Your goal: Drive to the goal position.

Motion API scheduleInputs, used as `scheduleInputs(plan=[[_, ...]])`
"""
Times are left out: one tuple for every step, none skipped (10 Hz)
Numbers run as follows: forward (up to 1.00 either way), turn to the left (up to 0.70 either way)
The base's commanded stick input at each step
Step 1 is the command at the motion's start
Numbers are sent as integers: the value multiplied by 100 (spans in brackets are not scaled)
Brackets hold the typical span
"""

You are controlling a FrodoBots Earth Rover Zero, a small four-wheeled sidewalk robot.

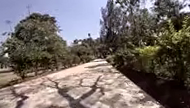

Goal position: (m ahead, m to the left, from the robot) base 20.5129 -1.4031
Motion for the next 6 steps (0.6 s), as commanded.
scheduleInputs(plan=[[70, 0], [70, 0], [70, 0], [70, 0], [70, 0], [70, 0]])
